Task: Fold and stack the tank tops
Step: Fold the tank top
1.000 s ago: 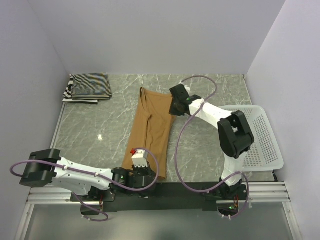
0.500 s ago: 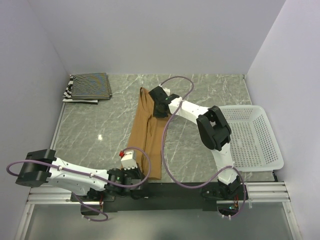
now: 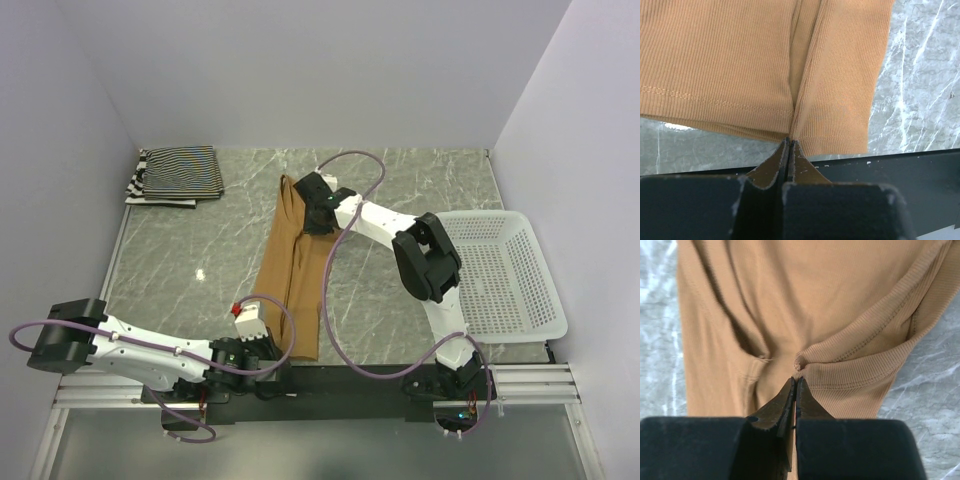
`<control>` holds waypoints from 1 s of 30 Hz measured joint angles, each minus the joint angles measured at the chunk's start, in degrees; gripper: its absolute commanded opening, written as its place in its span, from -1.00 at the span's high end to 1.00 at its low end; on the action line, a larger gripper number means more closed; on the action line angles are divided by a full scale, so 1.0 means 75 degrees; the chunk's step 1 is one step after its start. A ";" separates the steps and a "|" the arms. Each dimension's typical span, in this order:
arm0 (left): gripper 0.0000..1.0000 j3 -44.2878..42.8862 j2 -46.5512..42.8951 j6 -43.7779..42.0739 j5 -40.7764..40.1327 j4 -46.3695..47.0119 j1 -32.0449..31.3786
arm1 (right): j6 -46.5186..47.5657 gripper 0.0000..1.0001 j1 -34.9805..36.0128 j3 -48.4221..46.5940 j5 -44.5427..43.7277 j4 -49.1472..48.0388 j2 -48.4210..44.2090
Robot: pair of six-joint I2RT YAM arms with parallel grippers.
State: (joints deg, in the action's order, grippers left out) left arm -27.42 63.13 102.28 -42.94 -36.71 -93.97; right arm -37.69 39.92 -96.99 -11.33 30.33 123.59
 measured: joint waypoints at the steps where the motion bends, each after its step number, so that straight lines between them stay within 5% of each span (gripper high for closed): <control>1: 0.99 0.0000 -0.0006 0.0041 0.0000 -0.0023 -0.0009 | 0.0000 1.00 0.0015 -0.0044 0.0003 0.0020 0.0000; 21: 0.95 0.0009 -0.0338 0.0189 0.0003 -0.0361 -0.0061 | 0.0012 0.98 0.0289 -0.0787 -0.0044 0.0184 0.0714; 23: 0.83 0.0009 -0.0382 0.0163 0.0003 -0.0376 -0.0061 | 0.0009 0.84 0.0289 -0.0787 -0.0079 0.0178 0.0714; 27: 0.40 0.0009 -0.0411 0.0070 0.0003 -0.0458 -0.0067 | 0.0058 0.22 0.0289 -0.0769 -0.0154 0.0184 0.0711; 30: 0.22 0.0003 -0.0501 0.0052 -0.0009 -0.0580 -0.0082 | 0.0149 0.08 0.0280 -0.0641 -0.0149 0.0073 0.0624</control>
State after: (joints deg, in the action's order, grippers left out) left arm -27.40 59.37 102.67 -43.00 -41.06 -94.59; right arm -36.58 42.02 -101.80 -12.45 30.87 128.27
